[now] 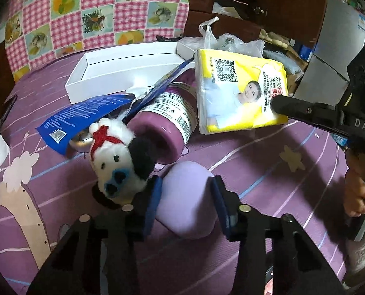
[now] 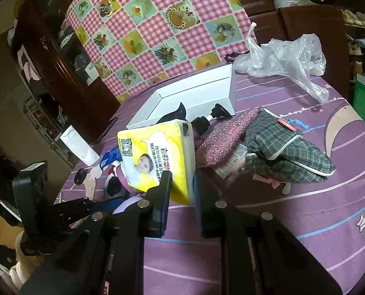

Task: Organize soft objects
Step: 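Grasp the lavender soap with the left gripper while the right gripper holds the tissue pack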

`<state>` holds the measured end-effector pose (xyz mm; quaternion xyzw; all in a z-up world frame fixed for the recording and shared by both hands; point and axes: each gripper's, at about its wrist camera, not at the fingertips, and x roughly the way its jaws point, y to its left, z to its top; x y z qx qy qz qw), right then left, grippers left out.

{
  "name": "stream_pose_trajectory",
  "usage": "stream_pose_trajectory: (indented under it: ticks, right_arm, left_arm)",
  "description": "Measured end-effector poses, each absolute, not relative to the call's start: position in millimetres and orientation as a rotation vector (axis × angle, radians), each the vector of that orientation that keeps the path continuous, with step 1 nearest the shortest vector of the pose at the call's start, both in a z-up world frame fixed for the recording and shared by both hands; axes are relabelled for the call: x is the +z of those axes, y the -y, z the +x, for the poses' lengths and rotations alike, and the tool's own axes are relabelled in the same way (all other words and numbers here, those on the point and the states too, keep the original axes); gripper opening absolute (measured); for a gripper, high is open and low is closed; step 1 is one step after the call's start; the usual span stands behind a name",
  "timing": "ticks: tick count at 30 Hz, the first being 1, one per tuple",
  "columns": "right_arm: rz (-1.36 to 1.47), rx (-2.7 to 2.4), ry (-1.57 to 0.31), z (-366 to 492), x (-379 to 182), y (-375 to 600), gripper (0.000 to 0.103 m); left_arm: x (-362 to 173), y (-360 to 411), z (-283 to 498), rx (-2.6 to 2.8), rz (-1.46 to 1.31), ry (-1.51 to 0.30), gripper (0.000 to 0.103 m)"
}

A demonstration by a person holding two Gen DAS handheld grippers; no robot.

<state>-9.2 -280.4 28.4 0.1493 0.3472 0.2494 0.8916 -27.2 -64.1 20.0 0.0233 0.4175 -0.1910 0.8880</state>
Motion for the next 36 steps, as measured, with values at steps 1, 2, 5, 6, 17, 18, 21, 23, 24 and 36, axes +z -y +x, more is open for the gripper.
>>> stream_pose_trajectory:
  ticks: [1,2,5,6,17,18,21,23,24,36]
  right_arm:
    - [0.306,0.519,-0.719,-9.2,28.8,280.1,0.020]
    - [0.304,0.520,-0.719,-9.2,29.1,280.0,0.020]
    - [0.299,0.519,-0.712,-10.4,30.6,280.1,0.020]
    - [0.298,0.522,-0.708,-10.2,31.0,279.8,0.020]
    - [0.254,0.550,-0.673,-17.8,35.4,272.3,0.020]
    - [0.253,0.547,-0.672,-17.8,35.6,272.0,0.020]
    - [0.253,0.514,-0.668,-17.9,35.4,273.6,0.020]
    - [0.260,0.519,-0.663,-18.2,36.2,275.4,0.020]
    - [0.263,0.527,-0.660,-18.7,36.7,275.6,0.020]
    - [0.335,0.586,-0.661,-10.5,67.1,276.3,0.020]
  left_arm:
    - [20.1,64.4,-28.1,-0.394,0.053,-0.865,0.037]
    - [20.3,64.5,-28.8,-0.392,0.054,-0.862,0.035]
    - [22.6,61.6,-29.0,-0.386,0.040,-0.856,0.026]
    - [24.0,59.2,-29.2,-0.384,0.028,-0.852,0.022]
    - [33.3,52.2,-27.8,-0.364,-0.007,-0.814,0.004]
    - [34.6,52.3,-28.2,-0.363,-0.006,-0.809,0.004]
    - [38.7,50.5,-29.9,-0.363,-0.017,-0.792,0.004]
    - [42.0,48.4,-31.5,-0.368,-0.027,-0.778,0.004]
    - [44.2,47.9,-32.0,-0.368,-0.030,-0.770,0.004]
    - [96.7,33.6,-30.4,-0.341,-0.096,-0.669,0.000]
